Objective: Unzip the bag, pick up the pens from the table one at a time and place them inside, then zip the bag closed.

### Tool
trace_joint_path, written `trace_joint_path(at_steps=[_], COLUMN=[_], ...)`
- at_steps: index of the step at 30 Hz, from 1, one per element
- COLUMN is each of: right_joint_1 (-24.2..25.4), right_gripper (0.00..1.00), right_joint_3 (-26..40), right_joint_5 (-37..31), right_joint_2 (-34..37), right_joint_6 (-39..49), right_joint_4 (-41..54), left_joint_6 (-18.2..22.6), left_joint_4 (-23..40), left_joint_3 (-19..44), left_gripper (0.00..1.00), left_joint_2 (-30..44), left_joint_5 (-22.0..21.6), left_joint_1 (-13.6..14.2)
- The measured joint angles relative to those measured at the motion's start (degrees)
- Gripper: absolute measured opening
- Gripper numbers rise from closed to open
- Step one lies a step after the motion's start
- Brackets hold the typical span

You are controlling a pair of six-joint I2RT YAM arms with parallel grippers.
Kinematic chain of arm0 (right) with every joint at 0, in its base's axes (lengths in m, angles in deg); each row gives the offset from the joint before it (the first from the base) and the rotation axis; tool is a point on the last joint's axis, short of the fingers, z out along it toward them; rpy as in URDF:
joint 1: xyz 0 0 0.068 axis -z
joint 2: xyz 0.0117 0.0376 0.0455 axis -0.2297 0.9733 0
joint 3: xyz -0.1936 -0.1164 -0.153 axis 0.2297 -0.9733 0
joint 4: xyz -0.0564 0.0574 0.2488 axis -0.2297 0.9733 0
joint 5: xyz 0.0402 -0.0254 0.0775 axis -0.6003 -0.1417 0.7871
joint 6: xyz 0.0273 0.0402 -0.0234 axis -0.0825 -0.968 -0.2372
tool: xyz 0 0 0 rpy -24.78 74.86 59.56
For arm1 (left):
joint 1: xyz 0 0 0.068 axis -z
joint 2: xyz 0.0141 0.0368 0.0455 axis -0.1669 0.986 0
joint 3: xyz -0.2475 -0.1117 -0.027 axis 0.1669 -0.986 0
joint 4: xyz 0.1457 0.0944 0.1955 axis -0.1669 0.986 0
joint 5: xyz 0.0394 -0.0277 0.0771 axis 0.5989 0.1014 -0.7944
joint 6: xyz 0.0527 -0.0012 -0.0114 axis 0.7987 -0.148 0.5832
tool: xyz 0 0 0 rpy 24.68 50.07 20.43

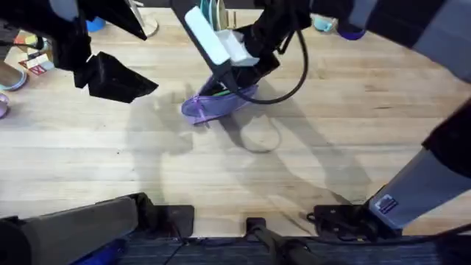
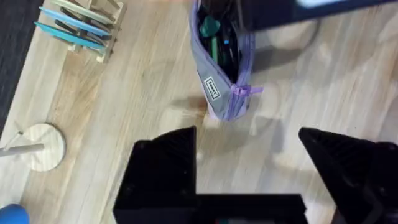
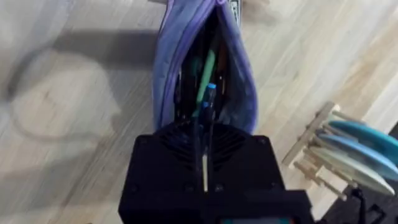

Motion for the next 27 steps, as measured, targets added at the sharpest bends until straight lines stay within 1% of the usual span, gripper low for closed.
trace_joint_path(at_steps=[5, 12, 19, 20, 21, 23, 26, 27], right_joint_1=[-1.78, -4.64, -6.23, -6.26, -6.26, -6.26, -6.26, -6.26], right_gripper=[0.032, 0.032, 0.033, 0.091, 0.215, 0.525, 0.936, 0.979], right_joint_3=[0.00, 0.00, 0.00, 0.00, 0.00, 0.02, 0.00, 0.00], right_joint_5=[0.38, 5.66, 6.90, 7.09, 7.33, 7.64, 7.67, 7.69], right_joint_2=[1.79, 3.17, 4.04, 4.04, 4.04, 4.04, 4.04, 4.04], right_joint_6=[0.22, 0.55, 0.58, 0.43, 0.47, 0.55, 0.60, 0.79], right_joint_4=[-1.67, -1.86, -1.79, -1.80, -1.85, -1.90, -1.89, -2.02], left_joint_6=[0.00, 0.00, 0.00, 0.00, 0.00, 0.00, 0.00, 0.00], left_joint_4=[0.00, 0.00, 0.00, 0.00, 0.00, 0.00, 0.02, 0.00], left_joint_3=[0.00, 0.00, 0.00, 0.00, 0.00, 0.00, 0.00, 0.00], left_gripper=[0.995, 0.995, 0.995, 0.995, 0.995, 0.995, 0.995, 0.995], left_joint_2=[-0.01, -0.01, -0.02, -0.02, -0.02, -0.01, -0.02, -0.02], left_joint_5=[0.00, 0.00, 0.00, 0.00, 0.00, 0.00, 0.00, 0.00], left_joint_1=[0.00, 0.00, 0.00, 0.00, 0.00, 0.00, 0.00, 0.00])
